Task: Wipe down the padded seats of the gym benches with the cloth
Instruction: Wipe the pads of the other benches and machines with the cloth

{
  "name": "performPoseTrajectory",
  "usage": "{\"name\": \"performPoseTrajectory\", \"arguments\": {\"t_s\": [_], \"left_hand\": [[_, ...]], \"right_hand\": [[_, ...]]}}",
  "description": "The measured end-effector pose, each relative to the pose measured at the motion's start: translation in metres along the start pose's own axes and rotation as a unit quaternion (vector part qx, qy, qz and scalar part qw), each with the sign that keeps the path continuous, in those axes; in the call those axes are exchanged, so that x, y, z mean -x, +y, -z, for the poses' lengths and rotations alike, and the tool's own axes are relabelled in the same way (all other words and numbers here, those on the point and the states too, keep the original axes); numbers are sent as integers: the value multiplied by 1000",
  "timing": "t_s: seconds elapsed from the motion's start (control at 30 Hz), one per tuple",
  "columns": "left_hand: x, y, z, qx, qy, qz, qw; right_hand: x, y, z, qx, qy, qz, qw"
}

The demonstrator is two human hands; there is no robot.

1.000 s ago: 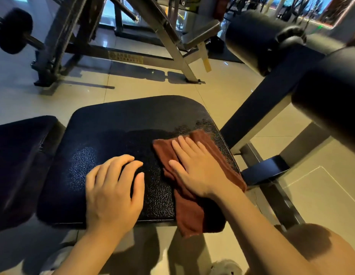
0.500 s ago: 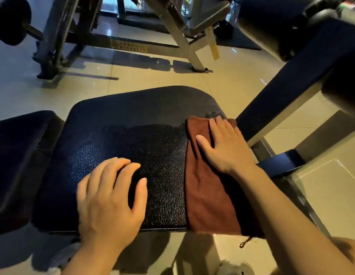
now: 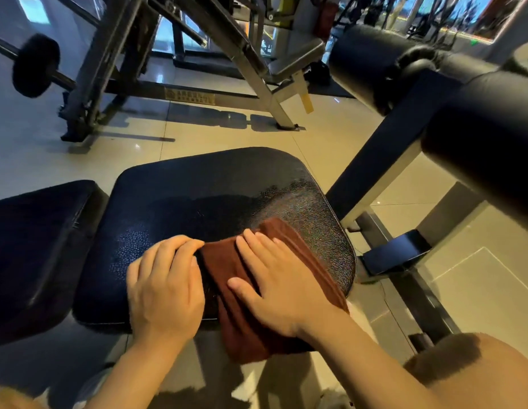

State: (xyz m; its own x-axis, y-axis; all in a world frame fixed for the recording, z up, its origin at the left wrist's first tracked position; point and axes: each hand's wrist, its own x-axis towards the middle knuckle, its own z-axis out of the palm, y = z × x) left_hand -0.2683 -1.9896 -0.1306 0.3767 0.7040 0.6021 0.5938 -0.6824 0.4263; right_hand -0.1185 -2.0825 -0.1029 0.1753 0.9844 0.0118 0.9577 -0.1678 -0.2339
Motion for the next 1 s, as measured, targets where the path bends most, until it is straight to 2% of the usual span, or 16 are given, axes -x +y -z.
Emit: {"name": "performPoseTrajectory", "arguments": {"t_s": [0.17,0.33,0.53,0.77,0.87,1.0], "left_hand": [[0,-2,6,-9,20,-7,1000],[2,-11,4,-47,-8,8,999],[2,-10,-6,-49,35,-15,998],[2,-11,-8,-48,41,-29,998],[3,-10,-6,-47,32,-18,998],[1,-9,-4,-51,28,-15,998]], "right_hand": [[25,0,6,-50,63,-100,992],[27,14,12,29,40,-90,995],[-10,62,24,45,36,-154,986],[-34,79,26,81,26,-119,989],[-28,66,29,122,21,-87,988],[-19,36,25,86,-30,-95,991]]}}
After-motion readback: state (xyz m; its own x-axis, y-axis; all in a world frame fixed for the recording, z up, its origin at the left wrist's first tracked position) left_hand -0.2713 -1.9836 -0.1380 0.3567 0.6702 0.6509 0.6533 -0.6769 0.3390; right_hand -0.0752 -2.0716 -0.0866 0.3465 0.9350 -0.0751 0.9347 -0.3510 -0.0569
